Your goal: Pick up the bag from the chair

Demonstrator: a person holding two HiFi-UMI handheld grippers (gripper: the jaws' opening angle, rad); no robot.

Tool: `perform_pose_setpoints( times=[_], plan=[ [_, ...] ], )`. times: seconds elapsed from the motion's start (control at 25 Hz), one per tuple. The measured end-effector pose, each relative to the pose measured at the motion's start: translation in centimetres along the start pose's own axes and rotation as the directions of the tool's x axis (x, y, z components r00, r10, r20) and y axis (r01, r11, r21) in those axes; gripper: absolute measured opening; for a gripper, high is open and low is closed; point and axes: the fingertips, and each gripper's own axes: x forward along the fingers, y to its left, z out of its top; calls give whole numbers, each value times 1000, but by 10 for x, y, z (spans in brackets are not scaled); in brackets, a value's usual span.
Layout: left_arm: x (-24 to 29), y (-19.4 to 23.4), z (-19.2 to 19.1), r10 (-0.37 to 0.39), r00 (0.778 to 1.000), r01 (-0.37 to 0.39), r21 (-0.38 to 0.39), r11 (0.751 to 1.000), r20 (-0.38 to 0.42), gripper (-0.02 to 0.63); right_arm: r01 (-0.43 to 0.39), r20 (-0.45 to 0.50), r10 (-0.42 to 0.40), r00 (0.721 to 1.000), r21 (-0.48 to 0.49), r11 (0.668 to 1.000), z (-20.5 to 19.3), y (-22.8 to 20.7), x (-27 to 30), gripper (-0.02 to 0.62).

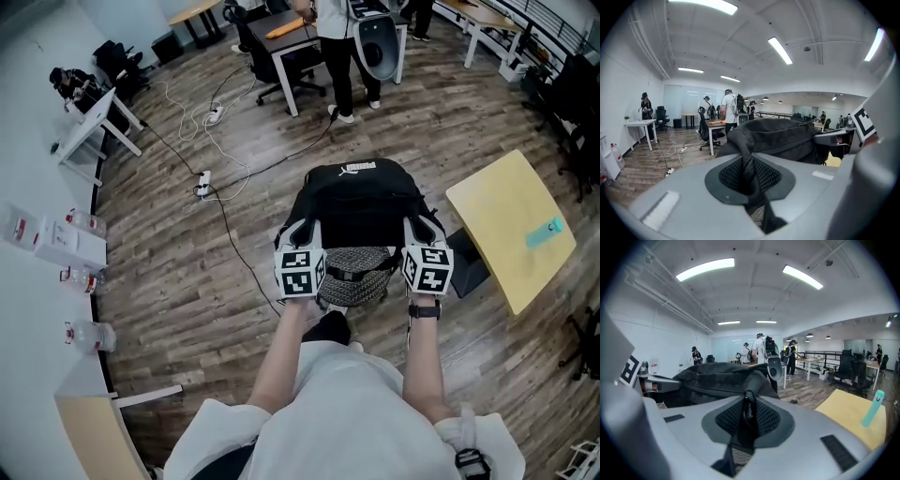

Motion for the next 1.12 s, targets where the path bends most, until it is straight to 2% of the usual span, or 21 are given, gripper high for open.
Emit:
perform_pose_setpoints(
  times=[0.28, 0.56, 0.8, 1.12],
  plan=[
    [-41, -14, 46, 10, 992, -15, 36, 999, 126, 44, 2, 134, 3, 991, -38, 999, 52, 6, -46, 66],
    [-83, -20, 82, 24, 972, -39, 62, 997, 235, 44, -2, 248, 17, 969, -61, 998, 90, 20, -85, 66],
    [-109, -22, 98, 23, 954, -44, 65, 997, 299, 44, 2, 320, 21, 947, -72, 997, 110, 30, -112, 66],
    [-126, -21, 117, 41, 933, -86, 110, 990, 357, 44, 2, 383, 28, 923, -77, 997, 128, 40, -129, 66]
  ],
)
